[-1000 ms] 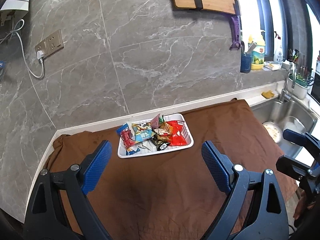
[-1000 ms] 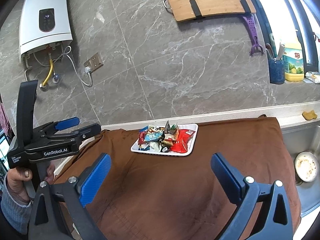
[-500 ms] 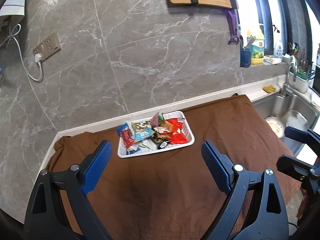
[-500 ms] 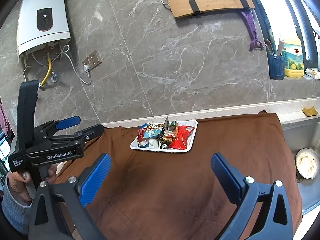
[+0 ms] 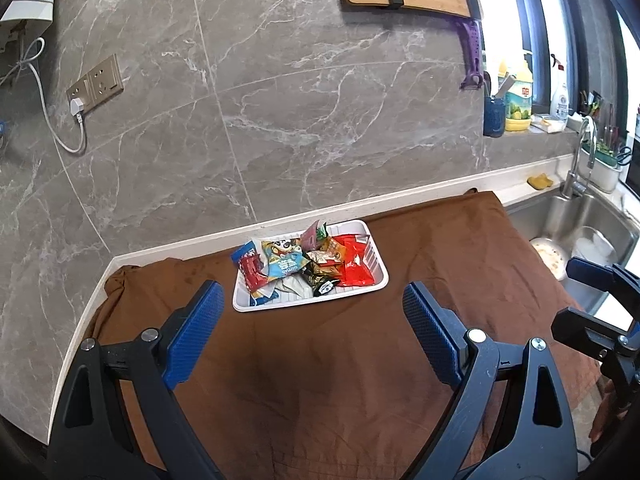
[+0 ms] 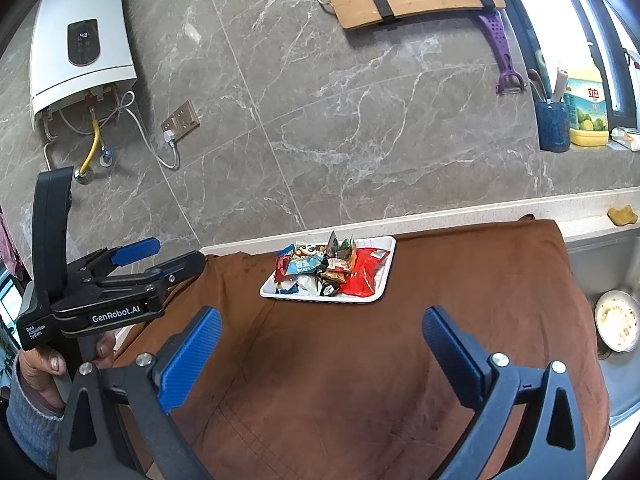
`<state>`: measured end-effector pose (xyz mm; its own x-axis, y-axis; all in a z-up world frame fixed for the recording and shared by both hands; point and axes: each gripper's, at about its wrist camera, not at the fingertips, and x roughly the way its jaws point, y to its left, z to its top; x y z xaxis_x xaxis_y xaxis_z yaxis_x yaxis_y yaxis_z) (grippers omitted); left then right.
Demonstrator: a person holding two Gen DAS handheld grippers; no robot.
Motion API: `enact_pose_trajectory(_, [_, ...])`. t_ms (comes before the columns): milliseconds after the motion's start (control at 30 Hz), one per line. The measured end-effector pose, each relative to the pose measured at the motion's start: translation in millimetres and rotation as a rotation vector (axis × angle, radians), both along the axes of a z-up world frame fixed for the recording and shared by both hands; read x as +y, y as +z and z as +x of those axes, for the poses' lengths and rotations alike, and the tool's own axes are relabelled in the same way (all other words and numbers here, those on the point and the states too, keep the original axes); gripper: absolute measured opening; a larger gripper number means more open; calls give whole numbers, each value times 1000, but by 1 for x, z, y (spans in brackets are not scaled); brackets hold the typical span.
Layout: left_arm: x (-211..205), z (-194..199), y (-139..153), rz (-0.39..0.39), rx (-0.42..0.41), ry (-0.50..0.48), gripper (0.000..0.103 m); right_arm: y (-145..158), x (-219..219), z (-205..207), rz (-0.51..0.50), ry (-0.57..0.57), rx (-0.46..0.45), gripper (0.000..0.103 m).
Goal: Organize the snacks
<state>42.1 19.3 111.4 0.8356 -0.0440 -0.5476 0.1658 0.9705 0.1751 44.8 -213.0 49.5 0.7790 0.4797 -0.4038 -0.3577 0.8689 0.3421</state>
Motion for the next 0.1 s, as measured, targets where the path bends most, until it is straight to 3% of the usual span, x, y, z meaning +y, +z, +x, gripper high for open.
enact_pose_trajectory(100, [-2,0,-2,16,-2,6,91,-1,1,1,-3,2,4,103])
